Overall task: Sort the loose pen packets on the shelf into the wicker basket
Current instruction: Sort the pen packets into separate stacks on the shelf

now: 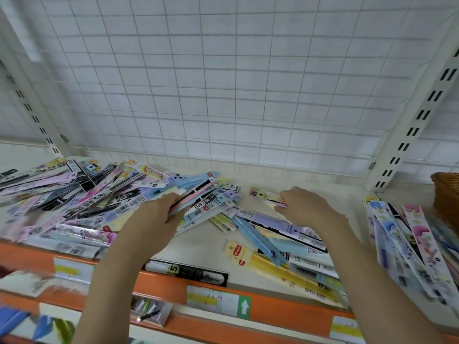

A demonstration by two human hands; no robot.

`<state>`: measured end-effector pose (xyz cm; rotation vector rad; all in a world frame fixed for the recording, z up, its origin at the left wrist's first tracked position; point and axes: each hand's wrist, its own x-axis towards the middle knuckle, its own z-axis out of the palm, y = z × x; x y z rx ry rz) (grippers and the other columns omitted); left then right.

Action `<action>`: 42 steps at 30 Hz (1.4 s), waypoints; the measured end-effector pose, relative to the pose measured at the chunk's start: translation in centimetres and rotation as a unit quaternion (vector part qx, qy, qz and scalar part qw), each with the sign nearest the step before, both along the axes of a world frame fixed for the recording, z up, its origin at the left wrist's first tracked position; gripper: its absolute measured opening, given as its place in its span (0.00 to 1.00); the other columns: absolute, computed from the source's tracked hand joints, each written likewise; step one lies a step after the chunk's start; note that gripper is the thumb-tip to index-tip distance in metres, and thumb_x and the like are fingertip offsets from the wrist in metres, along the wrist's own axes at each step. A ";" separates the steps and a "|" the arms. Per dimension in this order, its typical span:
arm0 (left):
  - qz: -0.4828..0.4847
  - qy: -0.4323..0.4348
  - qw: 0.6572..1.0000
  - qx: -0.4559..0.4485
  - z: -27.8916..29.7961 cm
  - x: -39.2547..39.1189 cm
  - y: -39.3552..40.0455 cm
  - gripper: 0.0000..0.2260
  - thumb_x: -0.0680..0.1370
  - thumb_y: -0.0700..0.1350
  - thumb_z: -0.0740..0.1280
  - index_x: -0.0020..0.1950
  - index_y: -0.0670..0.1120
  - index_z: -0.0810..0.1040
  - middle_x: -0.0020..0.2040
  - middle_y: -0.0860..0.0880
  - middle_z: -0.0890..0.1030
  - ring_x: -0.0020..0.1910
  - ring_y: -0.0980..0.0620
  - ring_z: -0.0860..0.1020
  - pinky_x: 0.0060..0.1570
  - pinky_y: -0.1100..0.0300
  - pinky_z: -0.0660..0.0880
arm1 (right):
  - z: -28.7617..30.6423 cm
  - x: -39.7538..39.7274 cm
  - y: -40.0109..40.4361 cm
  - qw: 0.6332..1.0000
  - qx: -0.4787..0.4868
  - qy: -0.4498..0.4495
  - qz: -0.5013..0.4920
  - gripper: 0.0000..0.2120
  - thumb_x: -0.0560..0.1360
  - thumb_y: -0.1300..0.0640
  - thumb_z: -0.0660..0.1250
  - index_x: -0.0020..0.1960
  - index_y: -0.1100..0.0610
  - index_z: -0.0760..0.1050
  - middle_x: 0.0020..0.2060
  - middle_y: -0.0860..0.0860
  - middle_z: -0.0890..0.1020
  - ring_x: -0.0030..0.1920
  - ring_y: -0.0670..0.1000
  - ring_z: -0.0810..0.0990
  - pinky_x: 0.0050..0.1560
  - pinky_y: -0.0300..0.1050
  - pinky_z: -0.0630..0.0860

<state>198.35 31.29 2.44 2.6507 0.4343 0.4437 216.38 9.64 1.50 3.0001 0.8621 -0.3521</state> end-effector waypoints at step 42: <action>-0.017 -0.084 0.995 -0.050 2.1 0.3 -3.5 0.07 0.74 0.38 0.69 0.42 0.48 0.73 0.41 0.57 0.68 0.33 0.59 0.71 0.36 0.77 0.67 | -0.2 -3.3 -2.8 0.987 0.154 -0.013 -0.039 0.17 0.72 0.38 0.65 0.40 0.52 0.67 0.38 0.48 0.75 0.40 0.52 0.75 0.36 0.44 0.68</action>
